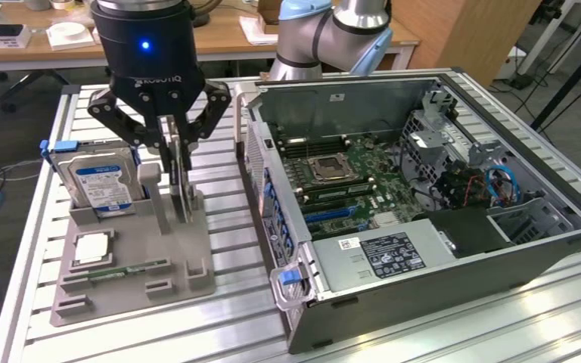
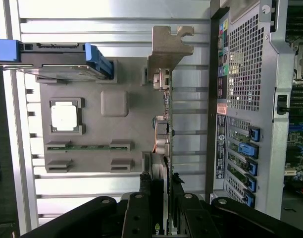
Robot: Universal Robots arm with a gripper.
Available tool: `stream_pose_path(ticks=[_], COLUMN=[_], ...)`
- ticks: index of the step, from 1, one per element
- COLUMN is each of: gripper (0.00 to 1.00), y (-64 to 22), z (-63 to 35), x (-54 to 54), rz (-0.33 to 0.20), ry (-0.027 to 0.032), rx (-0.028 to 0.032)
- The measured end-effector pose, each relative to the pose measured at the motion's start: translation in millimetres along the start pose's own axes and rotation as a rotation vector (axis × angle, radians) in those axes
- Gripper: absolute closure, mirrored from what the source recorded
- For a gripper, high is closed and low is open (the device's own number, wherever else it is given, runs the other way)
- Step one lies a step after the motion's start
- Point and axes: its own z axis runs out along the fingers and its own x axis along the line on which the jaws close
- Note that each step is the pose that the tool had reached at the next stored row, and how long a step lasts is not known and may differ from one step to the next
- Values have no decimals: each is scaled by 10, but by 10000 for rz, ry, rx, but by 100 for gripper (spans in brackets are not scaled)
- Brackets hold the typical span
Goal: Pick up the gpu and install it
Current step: 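Pick up the gpu and move the gpu toward the slot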
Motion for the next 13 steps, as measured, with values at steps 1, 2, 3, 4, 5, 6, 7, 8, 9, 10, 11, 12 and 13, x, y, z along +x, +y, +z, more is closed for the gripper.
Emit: stream_pose_path(ticks=[1, 2, 3, 4, 5, 6, 7, 8, 9, 10, 11, 12, 13], gripper=[74, 74, 74, 74, 74, 74, 74, 74, 74, 74, 74, 74, 74], y=[0, -1, -1, -1, -1, -1, -1, -2, -2, -2, -3, -4, -4], z=[-4, -8, -12, -16, -20, -23, -27, -31, -37, -51, -61, -72, -81], x=[0, 0, -1, -1, -1, -1, -1, -1, -1, -2, -2, -2, -2], rz=[0, 0, 0, -1, 0, 0, 0, 0, 0, 0, 0, 0, 0], ry=[1, 1, 0, 0, -1, -1, -1, 0, 0, 2, -1, -1, 0], rx=[2, 3, 3, 4, 5, 5, 5, 6, 6, 8, 6, 7, 6])
